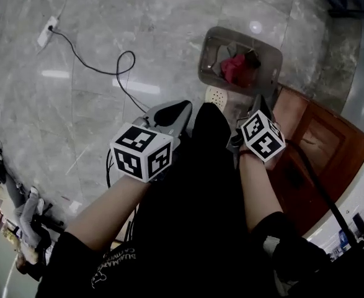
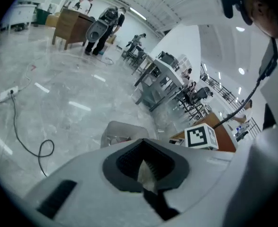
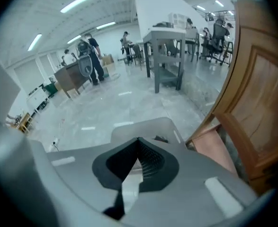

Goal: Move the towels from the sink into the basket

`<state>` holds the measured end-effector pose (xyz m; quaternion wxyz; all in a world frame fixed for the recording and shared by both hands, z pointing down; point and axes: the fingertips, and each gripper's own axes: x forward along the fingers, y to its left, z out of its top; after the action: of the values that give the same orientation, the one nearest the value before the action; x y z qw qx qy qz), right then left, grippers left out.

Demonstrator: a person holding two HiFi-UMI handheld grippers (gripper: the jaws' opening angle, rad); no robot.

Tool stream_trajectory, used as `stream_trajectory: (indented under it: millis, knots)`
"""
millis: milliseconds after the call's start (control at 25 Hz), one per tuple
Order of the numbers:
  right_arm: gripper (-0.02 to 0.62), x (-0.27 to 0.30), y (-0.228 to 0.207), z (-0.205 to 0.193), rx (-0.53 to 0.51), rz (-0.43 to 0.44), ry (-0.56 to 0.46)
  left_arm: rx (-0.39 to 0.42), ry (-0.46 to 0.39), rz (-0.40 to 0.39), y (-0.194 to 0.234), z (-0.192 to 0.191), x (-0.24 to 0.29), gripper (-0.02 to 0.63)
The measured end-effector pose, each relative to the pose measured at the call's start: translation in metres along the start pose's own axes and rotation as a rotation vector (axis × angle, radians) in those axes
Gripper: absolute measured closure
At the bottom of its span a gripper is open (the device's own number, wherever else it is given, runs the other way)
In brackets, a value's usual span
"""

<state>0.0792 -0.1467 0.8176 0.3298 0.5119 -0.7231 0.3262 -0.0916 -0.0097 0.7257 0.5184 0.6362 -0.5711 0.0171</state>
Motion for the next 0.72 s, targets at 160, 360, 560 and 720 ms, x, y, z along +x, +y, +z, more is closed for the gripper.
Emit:
stream_trajectory:
  millis: [160,360,560,720]
  knots:
    - [0.588,-0.083,0.047,0.056,-0.037,0.061,-0.148,0.034,-0.215,0.004,-0.033,0.064,-0.087,0.603]
    - [0.588,-0.189,0.083,0.124,0.070,0.184,-0.309,0.093,-0.333,-0.069,-0.093,0.099,-0.171,0.603]
    - [0.589,-0.300,0.116,0.200,0.190,0.399,-0.502,0.162,-0.450,-0.138,-0.145,0.145,-0.234,0.603]
    - [0.588,-0.382,0.133,0.250,0.097,0.425,-0.630,0.293,-0.572,-0.256,-0.208,0.191,-0.277,0.603]
